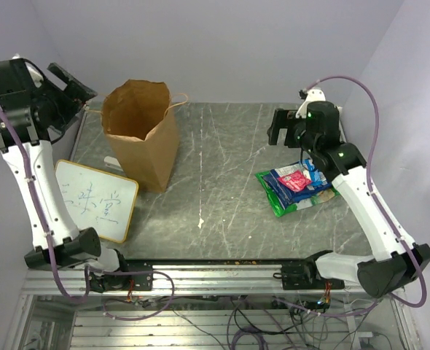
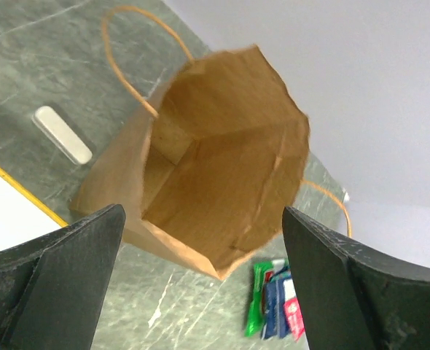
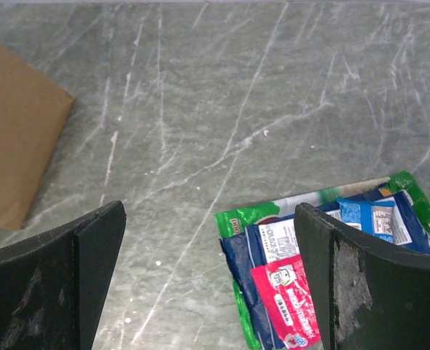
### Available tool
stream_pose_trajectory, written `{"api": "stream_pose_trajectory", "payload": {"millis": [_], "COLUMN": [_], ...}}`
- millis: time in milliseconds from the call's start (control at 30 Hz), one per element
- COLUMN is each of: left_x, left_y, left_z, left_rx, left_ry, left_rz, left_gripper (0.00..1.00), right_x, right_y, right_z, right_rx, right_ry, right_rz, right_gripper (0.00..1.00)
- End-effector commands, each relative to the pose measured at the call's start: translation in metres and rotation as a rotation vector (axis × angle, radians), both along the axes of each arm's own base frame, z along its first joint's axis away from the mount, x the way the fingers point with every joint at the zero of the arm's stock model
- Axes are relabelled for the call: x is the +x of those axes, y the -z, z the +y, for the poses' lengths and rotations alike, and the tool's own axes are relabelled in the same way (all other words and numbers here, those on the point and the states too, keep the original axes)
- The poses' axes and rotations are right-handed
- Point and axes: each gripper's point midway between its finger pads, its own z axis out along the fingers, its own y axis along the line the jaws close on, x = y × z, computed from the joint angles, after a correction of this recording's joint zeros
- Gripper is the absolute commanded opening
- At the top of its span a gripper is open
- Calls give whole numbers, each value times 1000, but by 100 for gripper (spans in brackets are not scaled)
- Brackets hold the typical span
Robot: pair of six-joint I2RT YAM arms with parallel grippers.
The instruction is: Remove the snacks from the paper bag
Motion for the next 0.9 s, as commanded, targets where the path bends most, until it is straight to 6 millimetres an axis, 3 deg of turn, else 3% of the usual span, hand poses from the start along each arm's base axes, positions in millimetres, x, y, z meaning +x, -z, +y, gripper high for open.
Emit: {"api": "stream_pose_trajectory", "payload": {"millis": [0,133,333,400,500,567,733,867], "left_x": [-15,-30,-70,-85,-109,-120,-135,-142], "left_y": [-34,-42,-49,-60,-80,-82,-85,-96], "left_z": [-47,-127,-191,-187,-163,-150,-123,-117], "left_rx": [160,182,290,344,441,512,512,472], "left_ry": [152,328,534,553,533,526,415,378], "left_rz": [-146,-291,-407,-452,-531,-566,-582,-590], "left_gripper": [99,97,99,99,99,99,99,99], "right_x": [-13,-42,-88,-100,-111,-118,-130,-132], "right_y": [-39,-84,-119,-125,-137,-143,-144,-145], "right_z": [2,-9,-40,-47,-56,-60,-64,-73], "right_rx": [73,99,94,101,113,104,73,97], "right_ry": [-7,-10,61,84,121,122,106,174], "right_rz": [-5,-78,-132,-137,-136,-124,-108,-119], "right_gripper": [100,100,100,100,100,100,100,100]}}
